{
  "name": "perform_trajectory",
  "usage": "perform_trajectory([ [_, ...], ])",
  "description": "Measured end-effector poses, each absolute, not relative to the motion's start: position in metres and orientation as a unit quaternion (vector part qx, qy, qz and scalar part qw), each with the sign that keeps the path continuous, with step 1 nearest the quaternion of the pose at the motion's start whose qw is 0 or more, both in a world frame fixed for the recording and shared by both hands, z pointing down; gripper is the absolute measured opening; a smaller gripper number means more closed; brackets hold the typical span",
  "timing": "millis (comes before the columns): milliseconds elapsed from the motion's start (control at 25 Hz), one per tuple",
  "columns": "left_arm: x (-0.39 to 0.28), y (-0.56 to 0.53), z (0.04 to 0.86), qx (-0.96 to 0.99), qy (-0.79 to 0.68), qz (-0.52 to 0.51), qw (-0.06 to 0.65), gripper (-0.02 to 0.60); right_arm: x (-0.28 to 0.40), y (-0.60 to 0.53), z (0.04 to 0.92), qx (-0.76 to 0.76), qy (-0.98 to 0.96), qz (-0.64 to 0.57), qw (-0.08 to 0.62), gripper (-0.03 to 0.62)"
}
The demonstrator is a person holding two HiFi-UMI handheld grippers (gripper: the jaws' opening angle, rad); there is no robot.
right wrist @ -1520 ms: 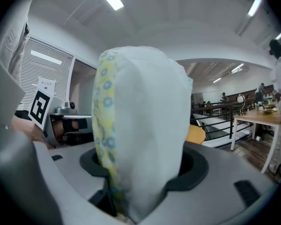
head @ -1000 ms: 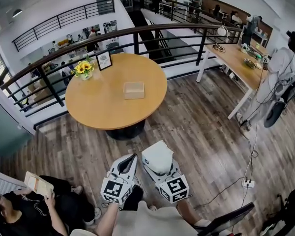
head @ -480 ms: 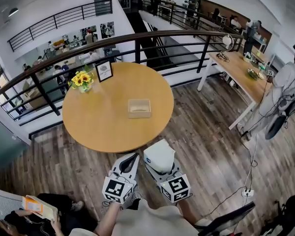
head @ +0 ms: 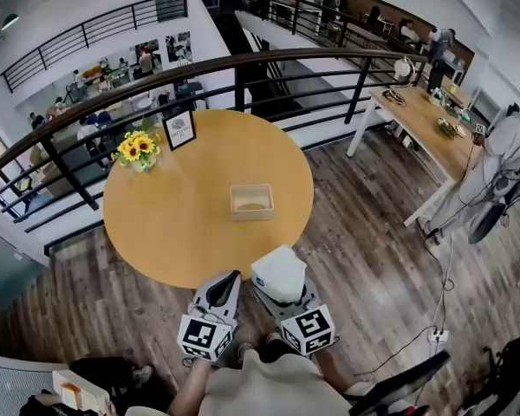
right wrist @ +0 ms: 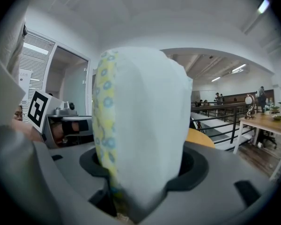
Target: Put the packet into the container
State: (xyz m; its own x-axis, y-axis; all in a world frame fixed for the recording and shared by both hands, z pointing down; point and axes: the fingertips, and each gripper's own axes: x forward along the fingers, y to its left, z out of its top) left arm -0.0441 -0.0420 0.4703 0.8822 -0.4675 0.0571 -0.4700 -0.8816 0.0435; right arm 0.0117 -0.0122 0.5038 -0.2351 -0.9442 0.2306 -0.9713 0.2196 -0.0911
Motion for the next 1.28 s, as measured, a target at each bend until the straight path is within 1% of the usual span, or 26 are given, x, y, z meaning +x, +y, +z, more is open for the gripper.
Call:
perform_trajectory([
  [520, -0.018, -0.117, 0.477, 0.969, -0.243, 0.036, 0.028, 0.005, 0.04, -0.091, 0.51, 0.614, -0.779, 0.113, 0.052, 0.303],
  [1000, 0.032, -0.22, 0.466, 0.956, -0.288, 0.047, 0.027, 0.005, 0.1, -0.196, 0.502, 0.583, -0.802, 0.122, 0.043, 0.302],
  [1280, 0.041, -0.255, 0.474, 0.945, -0.32, 0.062, 0.034, 0.005, 0.128, -0.235, 0.518, 0.57, -0.809, 0.138, 0.05, 0.303],
])
